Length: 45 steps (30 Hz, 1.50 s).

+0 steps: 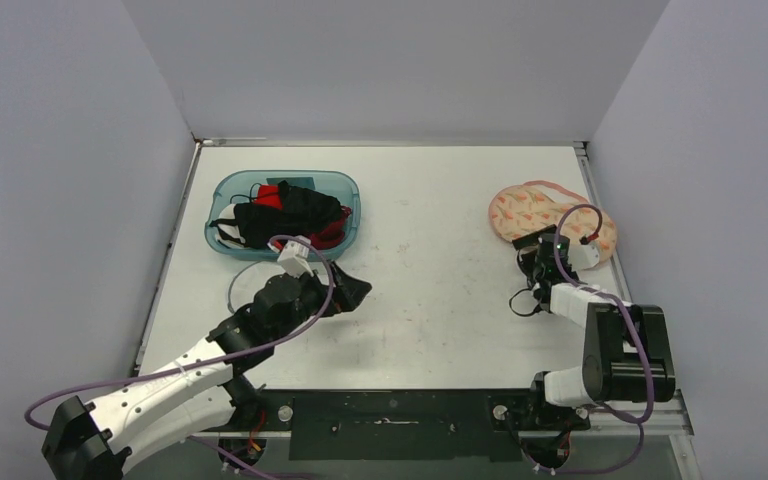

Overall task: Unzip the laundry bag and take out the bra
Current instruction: Move the laundry bag to the center of the board.

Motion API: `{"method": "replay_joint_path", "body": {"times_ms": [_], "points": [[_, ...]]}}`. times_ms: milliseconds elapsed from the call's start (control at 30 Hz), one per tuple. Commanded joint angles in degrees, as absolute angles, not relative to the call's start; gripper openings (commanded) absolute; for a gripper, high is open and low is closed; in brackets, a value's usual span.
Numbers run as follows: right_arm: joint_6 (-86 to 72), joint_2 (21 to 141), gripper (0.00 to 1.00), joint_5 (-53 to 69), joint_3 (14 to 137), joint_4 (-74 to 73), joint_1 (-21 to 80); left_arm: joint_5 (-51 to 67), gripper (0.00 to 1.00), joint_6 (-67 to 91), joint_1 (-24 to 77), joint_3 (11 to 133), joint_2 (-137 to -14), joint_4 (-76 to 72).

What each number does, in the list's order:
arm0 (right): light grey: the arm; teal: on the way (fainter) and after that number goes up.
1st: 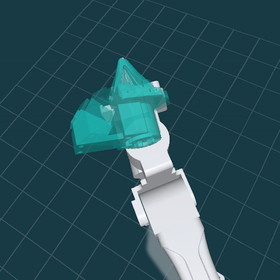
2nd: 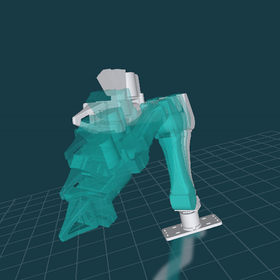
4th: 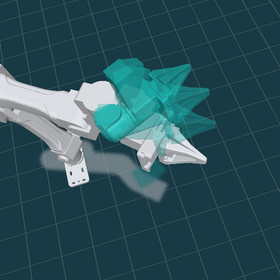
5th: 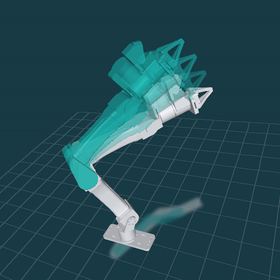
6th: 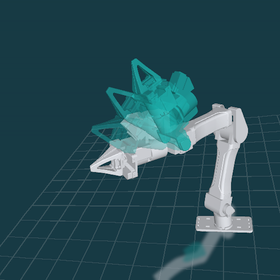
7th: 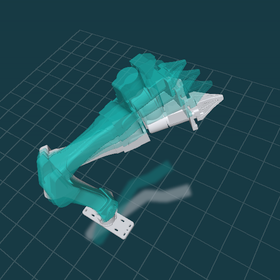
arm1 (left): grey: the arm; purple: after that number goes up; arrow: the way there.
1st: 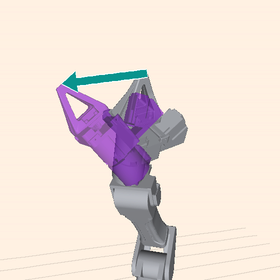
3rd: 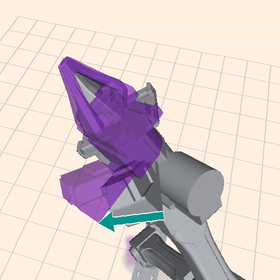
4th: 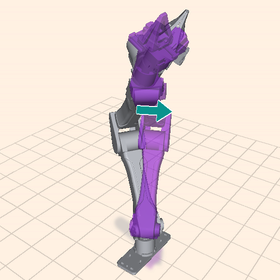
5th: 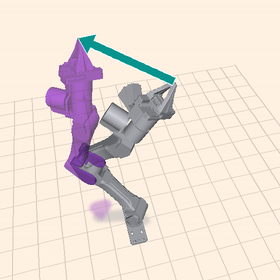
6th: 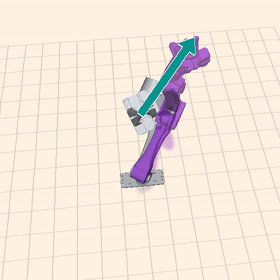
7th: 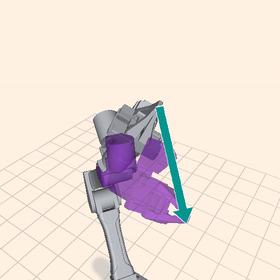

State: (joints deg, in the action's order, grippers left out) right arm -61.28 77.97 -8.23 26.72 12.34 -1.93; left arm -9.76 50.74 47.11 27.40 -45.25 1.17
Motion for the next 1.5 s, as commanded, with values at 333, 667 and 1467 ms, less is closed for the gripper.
{"method": "replay_joint_path", "body": {"times_ms": [333, 667, 1467], "points": [[-72.25, 96.28, 0.7, -8.04, 31.0, 32.46, -6.7, -10.29, 0.96, 54.0, 46.49, 22.74, -41.79, -3.42], [-64.37, 87.03, 0.06, -3.43, 28.22, 31.68, -2.53, -10.76, 0.96, 53.19, 46.14, 23.53, -42.26, -3.01], [-46.06, 65.31, 0.23, 6.32, 29.64, -3.85, 38.56, -1.99, 0.96, 49.06, 39.25, 25.66, -40.62, 2.98]]}}
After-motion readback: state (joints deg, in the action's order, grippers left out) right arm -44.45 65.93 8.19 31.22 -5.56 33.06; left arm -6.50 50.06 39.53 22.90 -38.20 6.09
